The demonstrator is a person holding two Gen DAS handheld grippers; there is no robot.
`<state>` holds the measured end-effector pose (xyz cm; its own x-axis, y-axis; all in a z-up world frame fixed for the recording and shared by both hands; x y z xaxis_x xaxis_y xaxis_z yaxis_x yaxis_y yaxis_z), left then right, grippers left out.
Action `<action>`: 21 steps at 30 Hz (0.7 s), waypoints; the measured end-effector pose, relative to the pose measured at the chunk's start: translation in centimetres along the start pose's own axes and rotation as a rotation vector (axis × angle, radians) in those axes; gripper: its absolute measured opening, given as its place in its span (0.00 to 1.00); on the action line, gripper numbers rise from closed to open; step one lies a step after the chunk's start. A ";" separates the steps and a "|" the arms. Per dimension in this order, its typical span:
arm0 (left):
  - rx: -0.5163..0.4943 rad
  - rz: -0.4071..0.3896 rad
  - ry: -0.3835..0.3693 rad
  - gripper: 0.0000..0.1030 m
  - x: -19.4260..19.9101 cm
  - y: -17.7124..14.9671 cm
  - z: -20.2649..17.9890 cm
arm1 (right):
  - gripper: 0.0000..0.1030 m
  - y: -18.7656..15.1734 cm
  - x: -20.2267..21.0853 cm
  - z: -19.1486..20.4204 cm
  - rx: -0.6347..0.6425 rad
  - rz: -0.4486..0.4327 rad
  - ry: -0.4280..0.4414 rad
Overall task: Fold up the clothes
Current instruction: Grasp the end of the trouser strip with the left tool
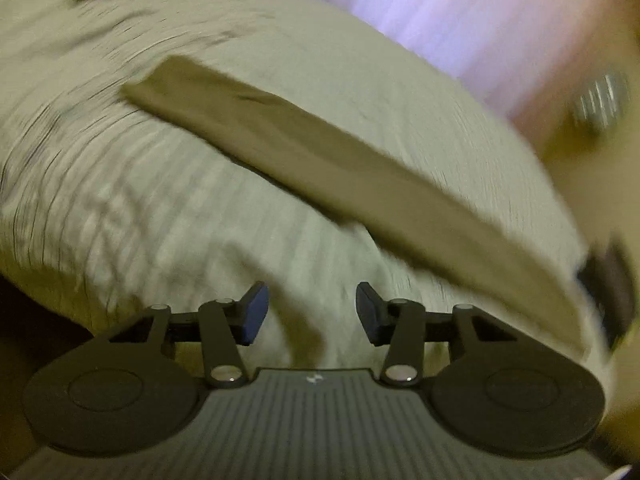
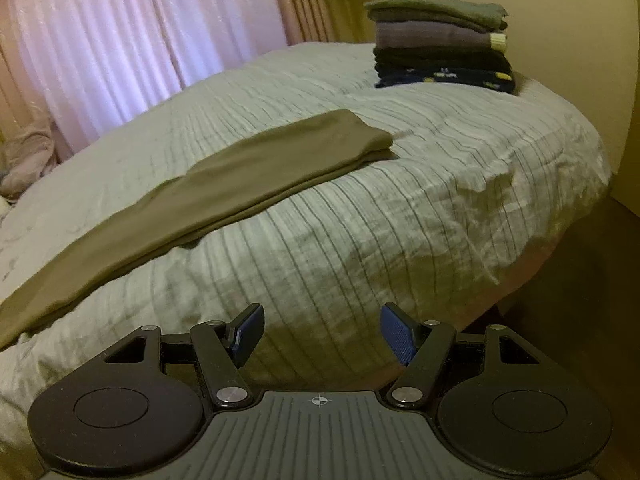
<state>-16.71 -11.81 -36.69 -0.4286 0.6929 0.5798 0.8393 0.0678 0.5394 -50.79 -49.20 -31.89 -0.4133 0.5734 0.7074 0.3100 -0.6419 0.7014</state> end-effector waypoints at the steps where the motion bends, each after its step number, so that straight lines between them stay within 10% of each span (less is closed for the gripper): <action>1: 0.069 -0.024 -0.017 0.41 0.0 1.0 1.1 | 0.66 0.1 -0.3 0.2 0.008 0.007 -0.004; 12: 0.568 -0.299 -0.102 0.41 -2.3 8.5 10.4 | 0.66 2.5 -3.6 4.2 0.113 0.041 -0.032; 21: 0.660 -0.375 -0.016 0.41 -6.2 11.3 14.7 | 0.66 5.8 -7.8 6.3 0.091 0.019 -0.040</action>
<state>0.32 -4.79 -43.13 -0.7242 0.5486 0.4179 0.6663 0.7129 0.2187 -40.38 -54.21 -32.75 -0.3725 0.5827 0.7223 0.3946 -0.6050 0.6916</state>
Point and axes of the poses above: each gripper's, at about its wrist camera, not at the fingertips, and x roughly against the way its jaws point, z to its left, y to its top, the point moved 9 cm from there along -x, roughly the way its jaws point, and after that the axes turned 10 degrees about -y, right-handed, at the moved point
